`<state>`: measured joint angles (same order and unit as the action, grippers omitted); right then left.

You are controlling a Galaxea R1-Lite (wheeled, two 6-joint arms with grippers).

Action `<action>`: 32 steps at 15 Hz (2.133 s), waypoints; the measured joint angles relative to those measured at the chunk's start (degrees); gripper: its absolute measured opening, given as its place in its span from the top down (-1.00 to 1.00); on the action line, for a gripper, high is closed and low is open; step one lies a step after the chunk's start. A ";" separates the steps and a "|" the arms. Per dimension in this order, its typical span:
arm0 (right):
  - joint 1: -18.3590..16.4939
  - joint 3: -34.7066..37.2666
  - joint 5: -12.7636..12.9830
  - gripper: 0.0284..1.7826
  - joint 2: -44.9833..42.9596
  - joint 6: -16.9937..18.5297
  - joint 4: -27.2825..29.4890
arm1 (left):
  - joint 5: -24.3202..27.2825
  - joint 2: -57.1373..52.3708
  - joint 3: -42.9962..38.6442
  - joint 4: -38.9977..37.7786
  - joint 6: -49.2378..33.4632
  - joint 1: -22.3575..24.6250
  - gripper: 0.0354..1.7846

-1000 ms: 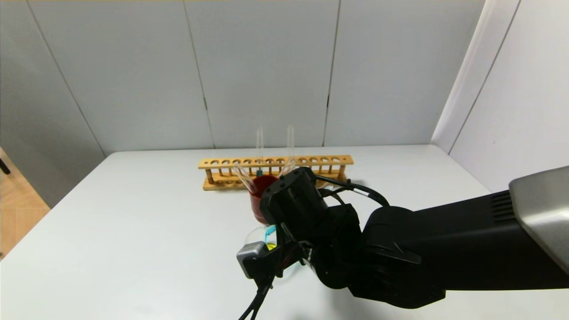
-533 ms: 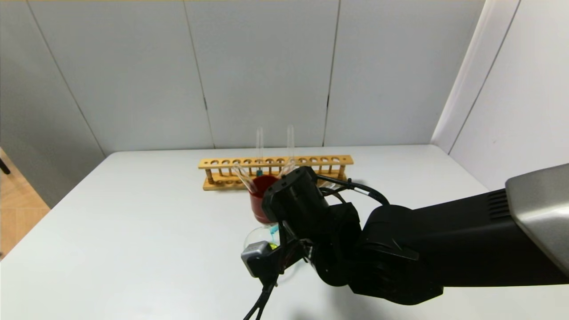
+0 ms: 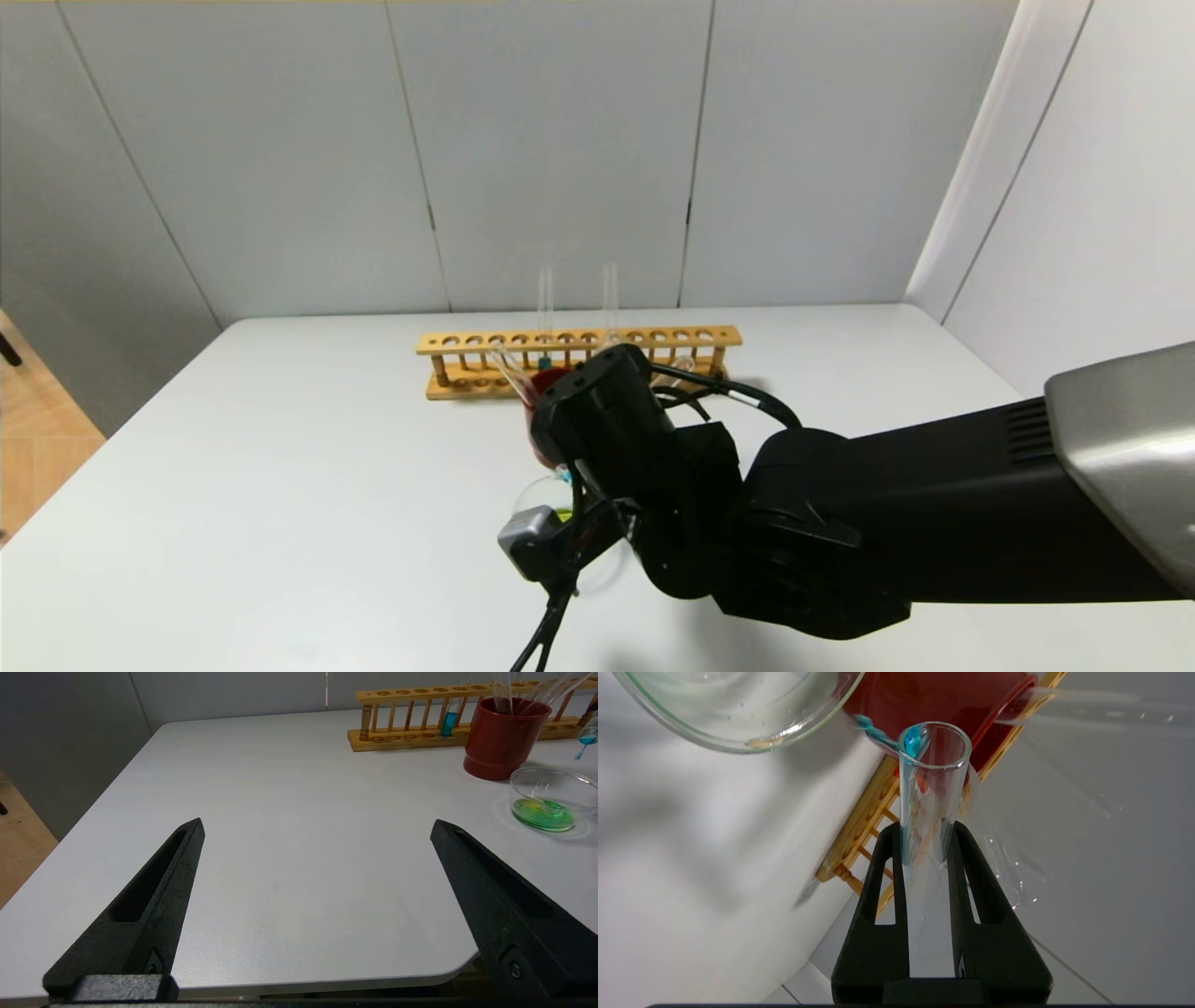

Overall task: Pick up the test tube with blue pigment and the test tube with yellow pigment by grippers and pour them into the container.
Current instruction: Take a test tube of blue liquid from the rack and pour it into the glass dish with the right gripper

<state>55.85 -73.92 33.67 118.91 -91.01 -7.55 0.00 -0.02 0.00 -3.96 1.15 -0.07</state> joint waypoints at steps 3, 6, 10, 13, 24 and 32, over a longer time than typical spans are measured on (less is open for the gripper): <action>0.41 -0.20 0.17 0.72 0.30 -0.18 0.11 | 0.02 0.00 0.00 0.00 -0.02 -0.02 -0.91; 1.01 -0.09 0.23 0.72 0.41 -1.16 0.06 | 0.02 0.00 0.00 -0.02 0.00 0.00 -0.91; 1.67 0.67 1.27 0.72 0.41 -2.12 0.13 | 0.00 0.00 0.00 0.00 -0.02 -0.02 -0.91; 2.17 0.74 1.80 0.72 0.44 -3.11 0.09 | 0.00 0.00 0.00 0.00 0.00 0.00 -0.91; 4.00 0.89 3.34 0.72 0.28 -4.92 0.06 | 0.00 0.00 0.00 0.00 0.00 0.00 -0.91; 4.35 1.22 5.22 0.72 0.28 -6.95 0.20 | 0.00 0.00 0.00 0.00 -0.02 0.00 -0.91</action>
<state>60.20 -72.70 38.89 119.19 -97.96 -7.35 0.00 -0.02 0.00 -3.96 1.12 -0.07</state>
